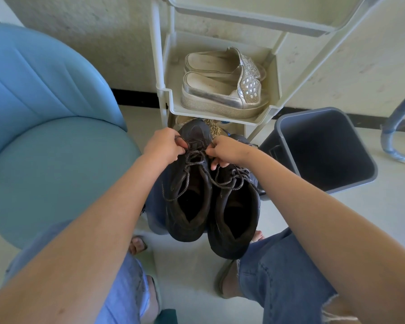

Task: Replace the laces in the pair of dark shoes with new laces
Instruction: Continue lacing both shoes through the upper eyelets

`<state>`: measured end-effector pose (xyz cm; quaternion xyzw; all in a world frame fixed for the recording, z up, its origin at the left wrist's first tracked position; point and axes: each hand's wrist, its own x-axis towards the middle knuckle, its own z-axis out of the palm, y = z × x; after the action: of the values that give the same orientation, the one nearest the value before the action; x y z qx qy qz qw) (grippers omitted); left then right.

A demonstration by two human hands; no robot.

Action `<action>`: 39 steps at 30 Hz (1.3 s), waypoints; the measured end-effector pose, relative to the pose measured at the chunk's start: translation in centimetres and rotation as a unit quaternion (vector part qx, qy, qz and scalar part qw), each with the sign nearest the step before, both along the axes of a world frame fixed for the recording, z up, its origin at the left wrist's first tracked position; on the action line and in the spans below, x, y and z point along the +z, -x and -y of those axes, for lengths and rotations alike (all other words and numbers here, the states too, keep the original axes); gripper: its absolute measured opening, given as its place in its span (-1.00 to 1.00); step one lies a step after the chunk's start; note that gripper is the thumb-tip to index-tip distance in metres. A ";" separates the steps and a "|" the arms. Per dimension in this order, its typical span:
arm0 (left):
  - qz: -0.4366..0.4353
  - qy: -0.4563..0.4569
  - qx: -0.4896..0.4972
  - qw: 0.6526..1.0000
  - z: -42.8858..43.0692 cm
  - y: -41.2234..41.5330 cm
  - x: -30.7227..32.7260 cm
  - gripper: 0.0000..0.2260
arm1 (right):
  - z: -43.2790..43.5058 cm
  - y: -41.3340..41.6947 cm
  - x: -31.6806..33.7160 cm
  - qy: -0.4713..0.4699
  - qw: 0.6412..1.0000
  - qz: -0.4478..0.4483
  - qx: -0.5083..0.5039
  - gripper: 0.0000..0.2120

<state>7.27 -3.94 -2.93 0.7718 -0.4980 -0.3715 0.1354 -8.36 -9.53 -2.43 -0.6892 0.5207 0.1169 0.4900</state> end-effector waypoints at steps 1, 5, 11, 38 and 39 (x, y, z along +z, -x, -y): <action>-0.002 -0.002 0.003 1.000 0.0 0.0 0.0 -0.75 | 0.0 0.0 -0.1 -0.005 1.000 -0.003 -0.010 -0.78; 0.000 -0.004 0.005 1.000 0.1 0.0 0.2 -0.80 | 0.3 0.9 0.1 0.025 0.997 0.072 -0.010 -0.97; 0.003 -0.008 -0.015 1.000 0.1 0.1 0.6 -0.92 | 0.3 0.9 -0.5 0.079 0.993 0.085 0.000 -0.96; -0.035 -0.045 0.025 0.998 0.6 -0.2 0.4 -0.81 | 1.1 1.6 0.6 0.046 0.995 0.084 -0.007 -0.92; -0.033 -0.047 0.036 0.998 0.7 -0.1 0.3 -0.79 | 1.2 1.7 0.7 0.038 0.995 0.088 0.000 -0.90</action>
<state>7.37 -4.63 -2.65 0.7817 -0.4475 -0.4148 0.1287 -10.08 -10.70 -1.69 -0.7150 0.4796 0.0355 0.5074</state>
